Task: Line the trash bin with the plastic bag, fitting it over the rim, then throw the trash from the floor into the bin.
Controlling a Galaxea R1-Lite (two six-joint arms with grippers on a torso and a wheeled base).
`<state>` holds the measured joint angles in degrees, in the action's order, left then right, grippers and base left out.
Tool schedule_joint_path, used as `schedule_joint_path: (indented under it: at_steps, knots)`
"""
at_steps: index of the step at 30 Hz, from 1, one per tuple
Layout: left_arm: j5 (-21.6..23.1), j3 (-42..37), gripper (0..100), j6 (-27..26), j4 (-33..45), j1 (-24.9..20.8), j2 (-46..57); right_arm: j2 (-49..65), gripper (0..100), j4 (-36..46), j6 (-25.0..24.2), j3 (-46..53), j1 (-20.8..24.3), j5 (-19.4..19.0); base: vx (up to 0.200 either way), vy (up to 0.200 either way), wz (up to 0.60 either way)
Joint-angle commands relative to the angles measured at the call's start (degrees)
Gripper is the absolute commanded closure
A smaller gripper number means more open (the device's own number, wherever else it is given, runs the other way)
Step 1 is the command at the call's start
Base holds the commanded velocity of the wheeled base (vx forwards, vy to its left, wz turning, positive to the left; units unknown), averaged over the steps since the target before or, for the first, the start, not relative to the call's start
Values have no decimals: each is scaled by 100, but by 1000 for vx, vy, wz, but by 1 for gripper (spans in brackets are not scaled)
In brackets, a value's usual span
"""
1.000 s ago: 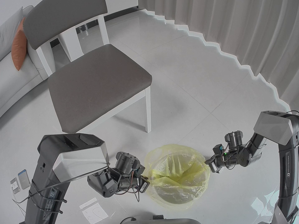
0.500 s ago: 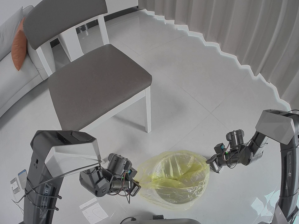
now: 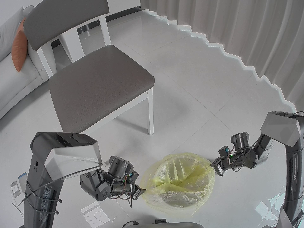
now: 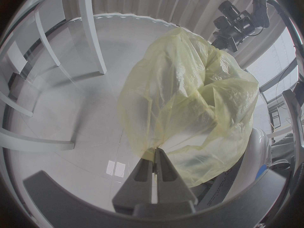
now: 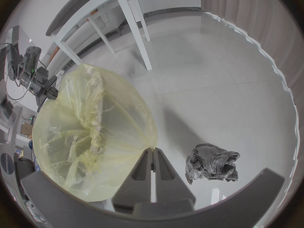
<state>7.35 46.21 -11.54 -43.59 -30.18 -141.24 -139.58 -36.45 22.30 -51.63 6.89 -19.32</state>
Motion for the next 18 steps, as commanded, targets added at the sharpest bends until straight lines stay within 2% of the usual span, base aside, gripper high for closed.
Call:
schedule_joint_path:
  at_steps: [1, 2, 7, 13, 14, 18]
  knots:
    - [-6, -315, 0, 12, -114, 83, 70, 10, 100, -29, -6, 56, -3, -1, 0, 0, 0]
    - [-6, -315, 0, 12, -114, 83, 70, 10, 100, -29, -6, 56, -3, -1, 0, 0, 0]
    - [-23, -1044, 0, -14, -1125, 223, 62, 10, 100, -64, -6, 188, -30, -1, 0, 0, 0]
    - [-14, -1396, 0, 21, -1529, 250, 70, 142, 100, -169, -41, 346, -30, -10, 0, 0, 0]
    - [-6, -1449, 0, 38, -1582, 250, 79, 177, 0, -178, -41, 381, -38, -10, 0, 0, 0]
    - [-6, -1660, 0, 91, -1925, 250, 18, 423, 0, -187, -41, 636, -126, -19, 0, 0, 0]
